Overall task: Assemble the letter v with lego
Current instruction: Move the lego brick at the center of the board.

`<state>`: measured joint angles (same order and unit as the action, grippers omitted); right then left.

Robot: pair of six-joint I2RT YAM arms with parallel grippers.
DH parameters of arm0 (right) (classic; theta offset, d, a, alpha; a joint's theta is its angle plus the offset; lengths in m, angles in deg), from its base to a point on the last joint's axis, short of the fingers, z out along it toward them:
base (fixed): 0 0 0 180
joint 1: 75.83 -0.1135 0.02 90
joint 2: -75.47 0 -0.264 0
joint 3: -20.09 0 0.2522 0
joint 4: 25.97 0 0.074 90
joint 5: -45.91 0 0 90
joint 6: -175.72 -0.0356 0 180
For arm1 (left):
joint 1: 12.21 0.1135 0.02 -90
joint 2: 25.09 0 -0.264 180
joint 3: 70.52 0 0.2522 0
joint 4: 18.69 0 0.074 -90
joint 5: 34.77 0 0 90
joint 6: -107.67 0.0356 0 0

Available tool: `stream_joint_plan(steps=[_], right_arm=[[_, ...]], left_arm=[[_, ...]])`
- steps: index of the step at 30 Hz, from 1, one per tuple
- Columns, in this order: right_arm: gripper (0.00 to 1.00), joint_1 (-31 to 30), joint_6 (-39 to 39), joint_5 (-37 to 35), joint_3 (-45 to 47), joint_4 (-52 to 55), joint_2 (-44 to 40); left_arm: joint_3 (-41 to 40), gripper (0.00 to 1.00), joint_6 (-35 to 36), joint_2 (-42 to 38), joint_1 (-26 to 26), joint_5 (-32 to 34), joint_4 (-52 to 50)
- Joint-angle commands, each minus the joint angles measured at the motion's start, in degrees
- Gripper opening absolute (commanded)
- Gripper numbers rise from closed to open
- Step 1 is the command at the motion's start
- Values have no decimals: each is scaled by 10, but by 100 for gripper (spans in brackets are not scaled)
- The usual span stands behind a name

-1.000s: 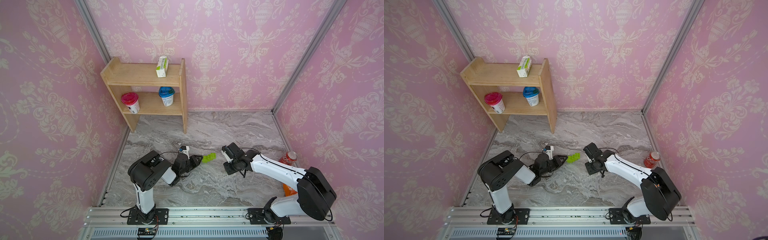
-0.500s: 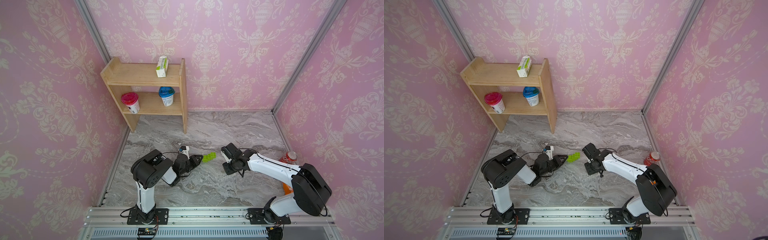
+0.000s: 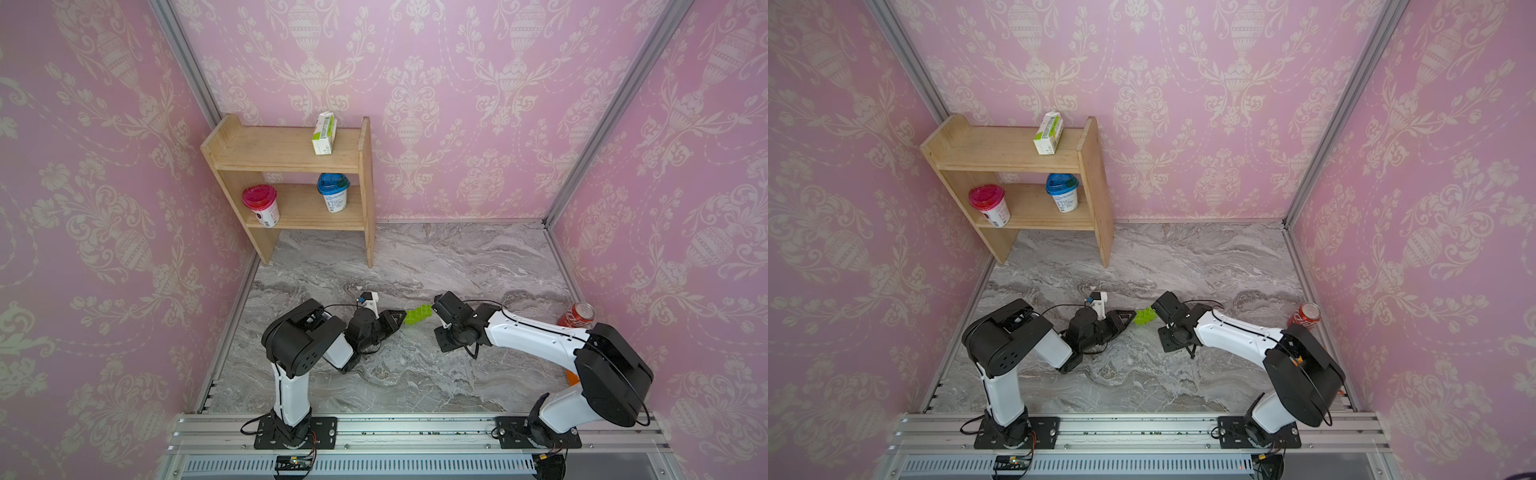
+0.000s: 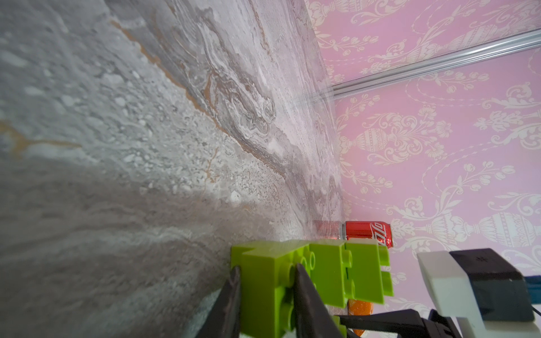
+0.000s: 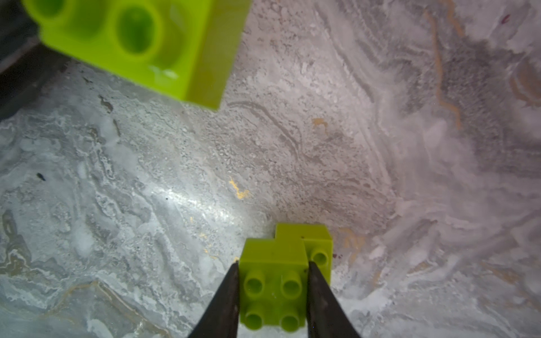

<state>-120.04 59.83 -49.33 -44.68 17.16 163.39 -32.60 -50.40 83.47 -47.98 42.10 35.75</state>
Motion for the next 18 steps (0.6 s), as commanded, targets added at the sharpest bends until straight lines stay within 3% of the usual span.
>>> stream_joint_plan(steps=[1,11,18], right_arm=[[13,-22,-65,-9,-7,6,39],[12,-26,-111,-14,21,-27,55],[12,-64,-164,-49,-32,33,13]], left_arm=[[-14,12,2,12,-3,11,-34],[-13,12,7,3,-2,10,-45],[-9,13,9,-8,-3,11,-61]])
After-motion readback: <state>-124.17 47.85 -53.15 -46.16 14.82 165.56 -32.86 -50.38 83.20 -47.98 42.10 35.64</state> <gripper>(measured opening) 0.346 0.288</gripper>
